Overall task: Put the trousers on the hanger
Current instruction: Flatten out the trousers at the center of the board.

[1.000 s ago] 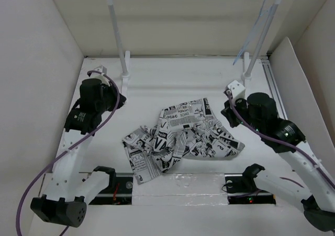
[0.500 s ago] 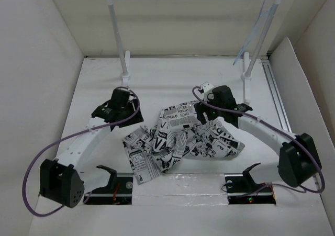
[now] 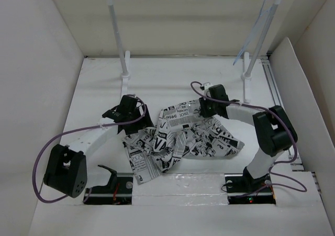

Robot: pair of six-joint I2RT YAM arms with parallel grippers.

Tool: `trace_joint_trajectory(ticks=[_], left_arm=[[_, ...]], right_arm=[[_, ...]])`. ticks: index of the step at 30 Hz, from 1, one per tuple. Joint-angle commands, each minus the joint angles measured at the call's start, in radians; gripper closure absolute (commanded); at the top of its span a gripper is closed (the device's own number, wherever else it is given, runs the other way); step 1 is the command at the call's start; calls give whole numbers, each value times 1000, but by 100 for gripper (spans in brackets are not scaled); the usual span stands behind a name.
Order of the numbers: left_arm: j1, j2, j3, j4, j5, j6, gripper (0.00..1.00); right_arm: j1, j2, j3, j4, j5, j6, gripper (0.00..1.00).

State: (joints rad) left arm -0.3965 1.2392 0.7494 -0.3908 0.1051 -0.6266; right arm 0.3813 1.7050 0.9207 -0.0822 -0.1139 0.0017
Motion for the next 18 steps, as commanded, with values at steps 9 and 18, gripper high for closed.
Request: trace_joint_trajectory(ticks=[9, 18], left_arm=[[-11, 57, 54, 107, 125, 45, 21], [-11, -3, 33, 63, -2, -13, 26]], right_arm=[[-76, -379, -49, -31, 144, 12, 100], [-396, -746, -16, -258, 195, -38, 100]])
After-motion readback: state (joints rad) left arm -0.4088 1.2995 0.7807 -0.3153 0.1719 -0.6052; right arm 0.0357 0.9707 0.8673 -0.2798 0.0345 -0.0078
